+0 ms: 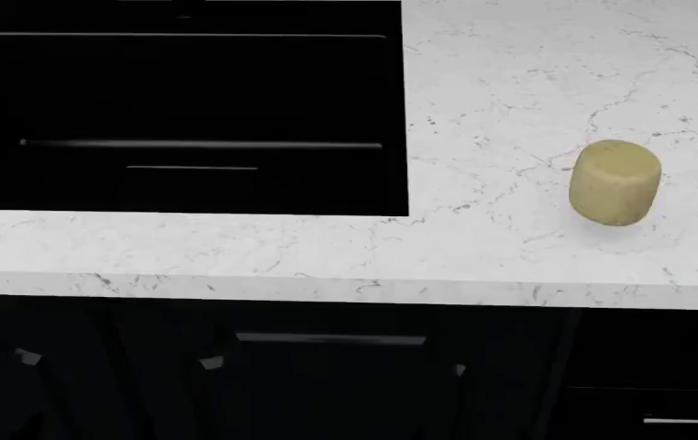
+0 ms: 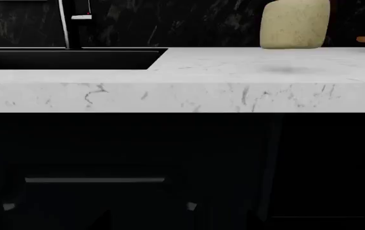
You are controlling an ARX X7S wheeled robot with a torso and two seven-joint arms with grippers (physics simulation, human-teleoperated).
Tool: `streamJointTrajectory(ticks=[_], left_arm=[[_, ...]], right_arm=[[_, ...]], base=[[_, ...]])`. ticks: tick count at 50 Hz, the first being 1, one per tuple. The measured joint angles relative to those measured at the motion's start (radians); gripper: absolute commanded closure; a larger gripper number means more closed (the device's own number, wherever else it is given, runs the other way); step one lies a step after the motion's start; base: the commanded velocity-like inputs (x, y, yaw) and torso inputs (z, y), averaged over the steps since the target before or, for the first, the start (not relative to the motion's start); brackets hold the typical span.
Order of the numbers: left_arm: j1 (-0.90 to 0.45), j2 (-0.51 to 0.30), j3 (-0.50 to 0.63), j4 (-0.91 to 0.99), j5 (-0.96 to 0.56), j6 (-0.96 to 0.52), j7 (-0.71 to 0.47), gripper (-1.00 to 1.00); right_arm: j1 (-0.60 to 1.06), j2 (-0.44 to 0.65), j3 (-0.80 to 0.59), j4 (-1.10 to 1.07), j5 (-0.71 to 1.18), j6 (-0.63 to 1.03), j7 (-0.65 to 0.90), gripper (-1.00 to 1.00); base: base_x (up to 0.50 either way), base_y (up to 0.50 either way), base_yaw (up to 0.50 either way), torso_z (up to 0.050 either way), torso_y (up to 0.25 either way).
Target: Pick up the wedge of cheese and place it on the slice of bread to prepare a simple cheese on bread dish.
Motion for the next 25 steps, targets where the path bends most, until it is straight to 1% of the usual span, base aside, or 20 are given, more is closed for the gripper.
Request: streamJointTrajectory(ticks=[1,6,14,19,25], left_arm=[[0.013,-0.001,0.013,0.014,-0.014,0.014,0.014,-1.00],[0.009,-0.006,0.016,0.007,-0.012,0.013,-0.004,-1.00],[0.004,-0.021,0.029,-0.002,-0.026,0.021,-0.040,-1.00],[0.002,-0.032,0.040,-0.010,-0.045,0.037,-0.049,-1.00],[0.000,-0.044,0.053,-0.016,-0.063,0.049,-0.059,-1.00]], right_arm=[[-0.013,0.001,-0.013,-0.002,0.014,-0.014,-0.014,-1.00],[-0.009,0.007,-0.018,-0.002,0.014,-0.006,-0.002,-1.00],[-0.035,0.039,-0.019,-0.212,0.039,0.182,0.018,-1.00],[-0.046,0.054,-0.026,-0.290,0.047,0.248,0.030,-1.00],[-0.053,0.067,-0.035,-0.337,0.055,0.288,0.042,-1.00]], base=[[0.00,0.00,0.00,0.000,0.000],[0.00,0.00,0.00,0.000,0.000],[0.00,0.00,0.00,0.000,0.000],[0.00,0.00,0.00,0.048,0.000],[0.00,0.00,0.00,0.050,0.000]])
